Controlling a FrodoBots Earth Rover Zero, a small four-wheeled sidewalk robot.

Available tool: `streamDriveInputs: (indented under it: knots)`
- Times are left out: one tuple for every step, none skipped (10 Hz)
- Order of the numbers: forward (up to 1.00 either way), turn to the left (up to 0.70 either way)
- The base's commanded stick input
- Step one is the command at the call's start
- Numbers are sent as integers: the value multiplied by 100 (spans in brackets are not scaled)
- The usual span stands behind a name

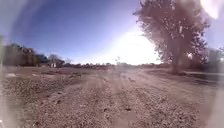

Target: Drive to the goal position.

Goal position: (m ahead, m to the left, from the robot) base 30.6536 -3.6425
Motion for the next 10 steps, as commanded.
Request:
streamDriveInputs:
  knots:
    - [50,0]
    - [50,0]
    - [50,0]
    - [50,0]
    - [50,0]
    - [50,0]
    - [50,0]
    - [50,0]
    - [50,0]
    - [50,0]
